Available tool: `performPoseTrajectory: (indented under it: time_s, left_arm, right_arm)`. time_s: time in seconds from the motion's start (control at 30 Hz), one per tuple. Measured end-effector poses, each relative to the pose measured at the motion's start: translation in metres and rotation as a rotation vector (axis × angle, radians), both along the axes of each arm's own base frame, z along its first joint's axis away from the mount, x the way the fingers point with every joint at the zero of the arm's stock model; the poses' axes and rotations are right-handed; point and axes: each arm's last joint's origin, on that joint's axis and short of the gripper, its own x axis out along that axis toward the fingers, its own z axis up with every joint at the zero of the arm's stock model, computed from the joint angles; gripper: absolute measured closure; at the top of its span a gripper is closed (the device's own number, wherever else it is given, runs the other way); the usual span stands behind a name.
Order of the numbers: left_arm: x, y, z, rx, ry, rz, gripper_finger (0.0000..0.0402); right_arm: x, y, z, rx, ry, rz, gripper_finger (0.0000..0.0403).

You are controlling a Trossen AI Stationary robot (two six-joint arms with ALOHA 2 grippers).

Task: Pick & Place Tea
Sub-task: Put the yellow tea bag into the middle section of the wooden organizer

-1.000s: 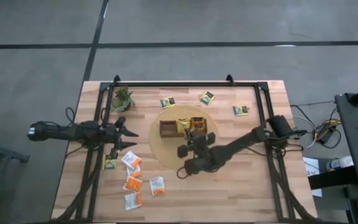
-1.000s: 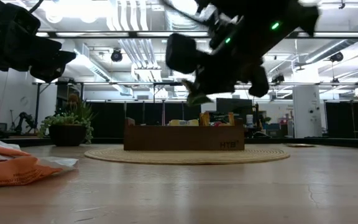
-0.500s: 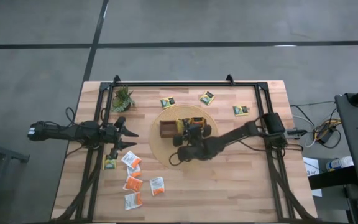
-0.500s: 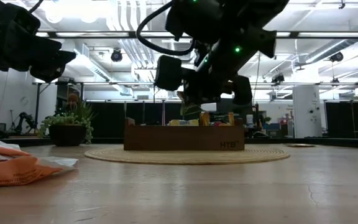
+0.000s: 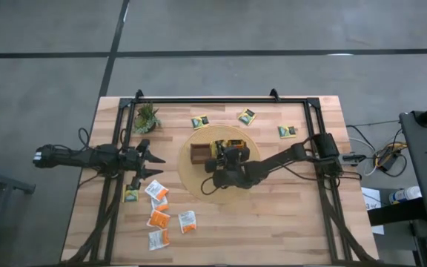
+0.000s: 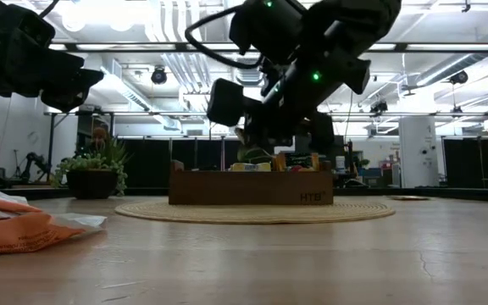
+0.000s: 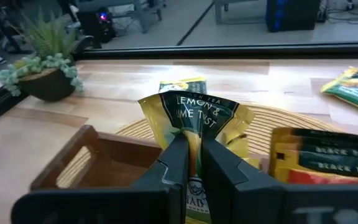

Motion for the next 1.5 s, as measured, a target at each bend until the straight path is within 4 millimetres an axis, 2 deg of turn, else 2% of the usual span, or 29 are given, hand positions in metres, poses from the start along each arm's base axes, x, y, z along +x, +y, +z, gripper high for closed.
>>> performPoseTrajectory:
  time_s: [0.23, 0.47, 1.0, 1.13, 1.5]
  left_arm:
    - [0.0, 0.0, 0.0, 0.0, 0.0, 0.0, 0.0235]
    - [0.0, 0.0, 0.0, 0.0, 0.0, 0.0, 0.0235]
    - [0.0, 0.0, 0.0, 0.0, 0.0, 0.0, 0.0235]
    - [0.0, 0.0, 0.0, 0.0, 0.0, 0.0, 0.0235]
    - [0.0, 0.0, 0.0, 0.0, 0.0, 0.0, 0.0235]
  right_arm:
    - [-0.004, -0.001, -0.012, -0.004, -0.063, -0.017, 0.0374]
    - [0.009, 0.001, -0.025, -0.034, -0.045, 0.017, 0.0374]
    - [0.013, 0.001, -0.026, -0.018, 0.015, 0.081, 0.0372]
    - [0.013, -0.001, -0.026, -0.011, 0.025, 0.092, 0.0349]
    - [0.012, -0.001, -0.017, -0.054, 0.088, 0.123, 0.0237]
